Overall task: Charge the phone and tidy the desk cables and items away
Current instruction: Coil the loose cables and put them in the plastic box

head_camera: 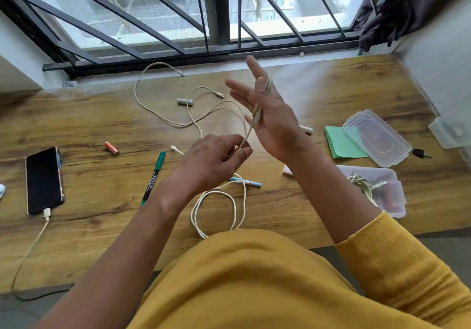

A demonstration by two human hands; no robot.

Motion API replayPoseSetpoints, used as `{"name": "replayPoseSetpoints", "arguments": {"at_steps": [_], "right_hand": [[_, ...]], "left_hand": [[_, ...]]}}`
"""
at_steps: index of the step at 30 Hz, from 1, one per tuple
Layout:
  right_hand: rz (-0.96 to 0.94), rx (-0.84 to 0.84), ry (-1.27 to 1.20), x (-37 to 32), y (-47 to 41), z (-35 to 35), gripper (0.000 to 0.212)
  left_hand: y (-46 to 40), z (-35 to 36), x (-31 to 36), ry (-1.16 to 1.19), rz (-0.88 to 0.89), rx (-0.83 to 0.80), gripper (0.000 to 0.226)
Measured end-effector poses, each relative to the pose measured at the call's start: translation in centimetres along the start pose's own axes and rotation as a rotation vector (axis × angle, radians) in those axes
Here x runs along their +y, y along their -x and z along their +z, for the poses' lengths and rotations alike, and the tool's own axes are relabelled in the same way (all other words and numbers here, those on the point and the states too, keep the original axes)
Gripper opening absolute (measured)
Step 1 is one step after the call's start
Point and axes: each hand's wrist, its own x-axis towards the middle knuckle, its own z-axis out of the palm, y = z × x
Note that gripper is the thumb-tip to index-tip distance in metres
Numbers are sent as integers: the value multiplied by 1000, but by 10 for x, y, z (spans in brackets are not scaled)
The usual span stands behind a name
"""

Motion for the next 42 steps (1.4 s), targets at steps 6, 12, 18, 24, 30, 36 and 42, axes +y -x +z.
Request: {"name": "replayPoseSetpoints", "arguments": {"at_steps": [6,12,18,24,30,36,42], "right_hand": [[-23,-82,367,12,4,0,39],[80,-342,324,6,16,11,53],[302,-623,8,-6,21,15,61],[145,-561,-241,-22,12,10,47],[117,-275,-307,-30,8,2,53],[58,-115,-202,-26,5,11,51],[-56,88,1,-18,-5,17,51]], "left_hand": [[0,-30,0,50,126,200,30],[-14,-58,-13,210,177,361,33],[-30,-55,-20,474,176,339,20],[-29,-21,-24,399,-19,482,39],[-17,18,-31,293,-76,307,32],[-14,29,-19,101,-82,130,48],[-11,15,3,-23,127,195,45]]}}
